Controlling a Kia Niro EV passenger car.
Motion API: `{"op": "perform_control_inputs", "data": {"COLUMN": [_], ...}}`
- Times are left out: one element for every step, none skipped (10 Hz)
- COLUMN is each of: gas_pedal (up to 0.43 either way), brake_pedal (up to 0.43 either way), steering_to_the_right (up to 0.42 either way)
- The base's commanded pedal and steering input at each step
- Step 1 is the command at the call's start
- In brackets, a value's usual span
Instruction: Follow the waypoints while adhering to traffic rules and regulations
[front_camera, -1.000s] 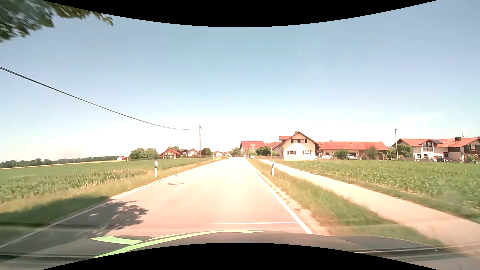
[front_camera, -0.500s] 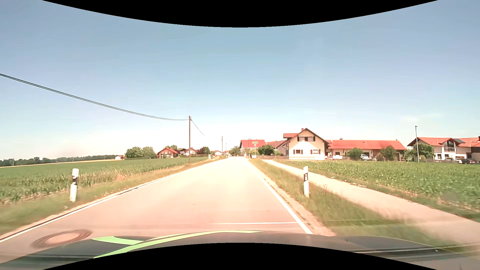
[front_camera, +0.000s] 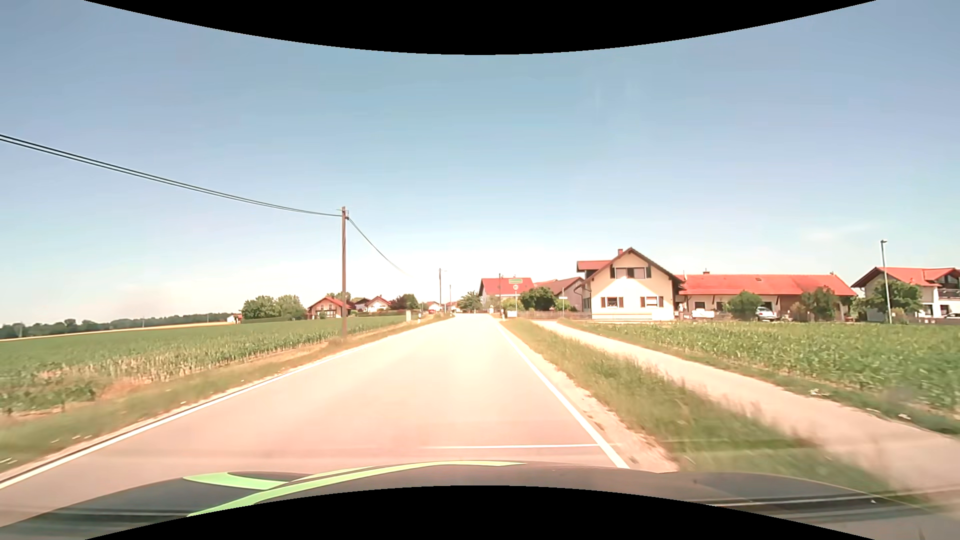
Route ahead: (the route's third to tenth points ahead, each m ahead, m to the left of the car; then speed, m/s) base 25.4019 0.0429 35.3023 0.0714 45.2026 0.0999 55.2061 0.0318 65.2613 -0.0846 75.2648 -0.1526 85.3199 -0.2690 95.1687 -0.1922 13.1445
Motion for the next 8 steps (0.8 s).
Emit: {"op": "perform_control_inputs", "data": {"gas_pedal": [0.000,0.000,0.000,0.000,0.000,0.000,0.000,0.000], "brake_pedal": [0.165,0.177,0.189,0.207,0.207,0.207,0.207,0.207], "steering_to_the_right": [0.000,0.000,0.000,0.000,0.001,0.001,0.001,0.001]}}
